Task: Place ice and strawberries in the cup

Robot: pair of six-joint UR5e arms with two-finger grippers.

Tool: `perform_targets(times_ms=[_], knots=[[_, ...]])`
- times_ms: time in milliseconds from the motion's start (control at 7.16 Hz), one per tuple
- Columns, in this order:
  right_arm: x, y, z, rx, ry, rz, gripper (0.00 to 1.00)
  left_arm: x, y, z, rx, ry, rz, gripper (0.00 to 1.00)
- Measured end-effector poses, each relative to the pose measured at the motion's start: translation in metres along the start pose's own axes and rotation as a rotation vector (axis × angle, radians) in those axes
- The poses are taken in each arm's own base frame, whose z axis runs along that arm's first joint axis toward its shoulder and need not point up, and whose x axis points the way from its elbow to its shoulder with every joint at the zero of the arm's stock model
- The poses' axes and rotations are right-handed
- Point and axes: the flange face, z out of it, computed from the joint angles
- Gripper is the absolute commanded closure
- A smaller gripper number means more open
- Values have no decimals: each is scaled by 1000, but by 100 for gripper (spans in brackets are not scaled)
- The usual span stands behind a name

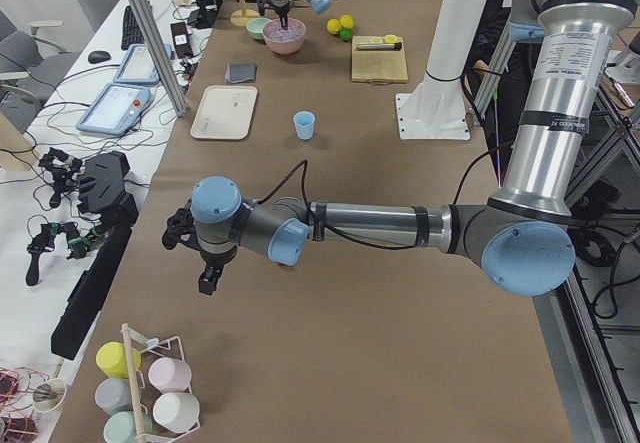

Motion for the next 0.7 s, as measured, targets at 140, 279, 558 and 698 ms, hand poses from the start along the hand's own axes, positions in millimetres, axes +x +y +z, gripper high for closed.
perform_targets(times_ms=[140, 279, 558, 698], knots=[[2, 1, -7, -11, 6, -5, 100, 0, 0, 0, -1, 0, -1, 2], [6, 4, -21, -18, 11, -12, 100, 0, 0, 0, -1, 0, -1, 2], [8, 8, -67, 2, -25, -26, 100, -1, 1, 1, -3, 0, -3, 2], [3, 15, -98, 20, -111, -35, 100, -2, 2, 2, -4, 0, -4, 2]])
